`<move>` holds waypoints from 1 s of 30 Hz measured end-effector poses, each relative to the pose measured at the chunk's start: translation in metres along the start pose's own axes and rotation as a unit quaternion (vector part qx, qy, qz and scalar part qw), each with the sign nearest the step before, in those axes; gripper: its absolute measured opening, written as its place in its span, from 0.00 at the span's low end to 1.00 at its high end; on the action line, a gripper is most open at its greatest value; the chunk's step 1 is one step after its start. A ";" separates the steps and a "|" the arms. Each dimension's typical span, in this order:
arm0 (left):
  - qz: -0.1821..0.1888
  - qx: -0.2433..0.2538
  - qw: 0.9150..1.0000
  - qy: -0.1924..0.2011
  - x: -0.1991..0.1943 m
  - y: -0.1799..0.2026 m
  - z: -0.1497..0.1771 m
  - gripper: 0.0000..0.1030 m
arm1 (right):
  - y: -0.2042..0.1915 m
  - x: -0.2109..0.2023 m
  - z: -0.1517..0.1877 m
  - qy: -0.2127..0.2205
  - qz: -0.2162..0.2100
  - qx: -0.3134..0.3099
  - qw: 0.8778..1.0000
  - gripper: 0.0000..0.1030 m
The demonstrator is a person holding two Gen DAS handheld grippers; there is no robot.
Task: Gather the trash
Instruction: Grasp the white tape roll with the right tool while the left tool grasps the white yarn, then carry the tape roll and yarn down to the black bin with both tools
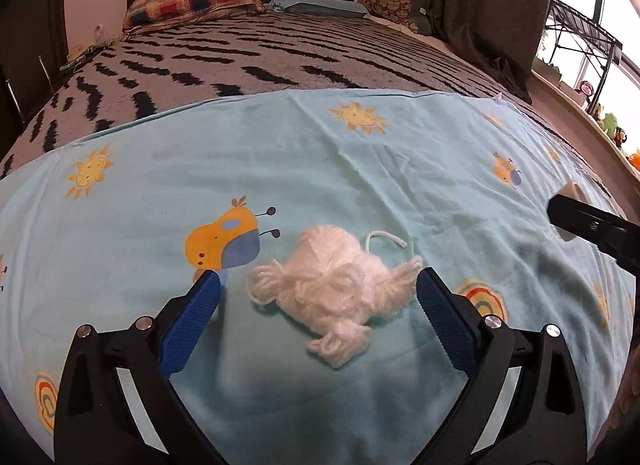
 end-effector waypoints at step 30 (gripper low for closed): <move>0.062 0.057 0.993 0.084 -0.263 0.019 0.173 0.48 | -0.023 -0.205 0.164 0.068 -0.106 -0.098 0.987 0.33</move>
Point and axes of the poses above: each gripper's, at about its wrist camera, not at the fingertips, and x roughly the way its jaws point, y to its right, z to its underside, the point moved 1 cm from there along x, roughly the way its jaws point, and after that the axes turned 7 degrees about y, right-handed, at the moved point
